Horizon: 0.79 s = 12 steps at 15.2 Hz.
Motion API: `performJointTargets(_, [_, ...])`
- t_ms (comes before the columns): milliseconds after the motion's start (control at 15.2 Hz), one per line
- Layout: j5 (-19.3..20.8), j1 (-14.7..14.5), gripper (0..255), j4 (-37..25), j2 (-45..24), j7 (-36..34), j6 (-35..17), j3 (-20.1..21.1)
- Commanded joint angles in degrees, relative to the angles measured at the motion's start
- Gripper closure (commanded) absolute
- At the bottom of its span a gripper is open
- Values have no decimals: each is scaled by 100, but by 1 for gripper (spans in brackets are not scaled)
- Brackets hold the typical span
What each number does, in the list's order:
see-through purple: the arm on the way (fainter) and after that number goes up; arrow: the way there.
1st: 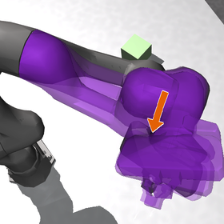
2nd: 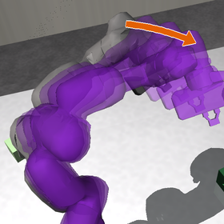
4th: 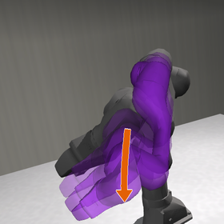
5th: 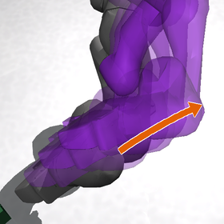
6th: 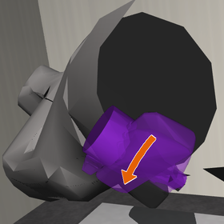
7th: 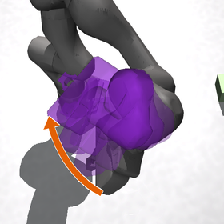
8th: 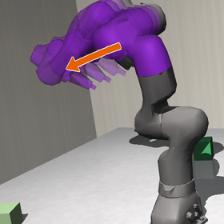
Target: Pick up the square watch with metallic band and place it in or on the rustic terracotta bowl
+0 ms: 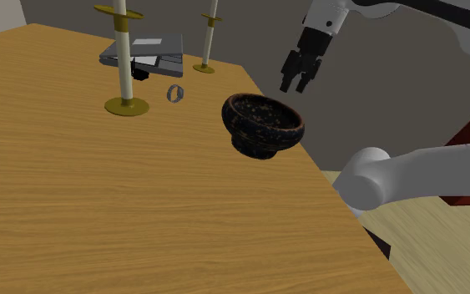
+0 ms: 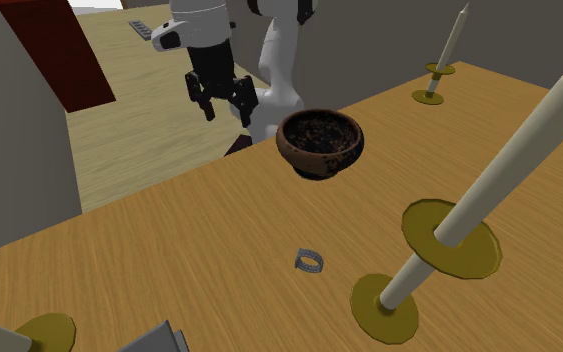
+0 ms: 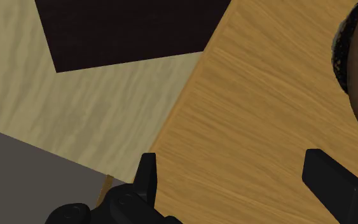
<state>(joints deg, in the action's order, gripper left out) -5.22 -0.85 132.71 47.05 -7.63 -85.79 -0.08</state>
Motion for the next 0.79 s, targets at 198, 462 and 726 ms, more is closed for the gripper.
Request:
performJointTargets(198, [-189,-92,0,-180,-463,-248,-317,269])
performJointTargets(462, [-376,-190,0,-517,-1131,-568,-702,613])
performJointTargets(726, [-477,-265,0,-963,-1849,-892,-1031,942])
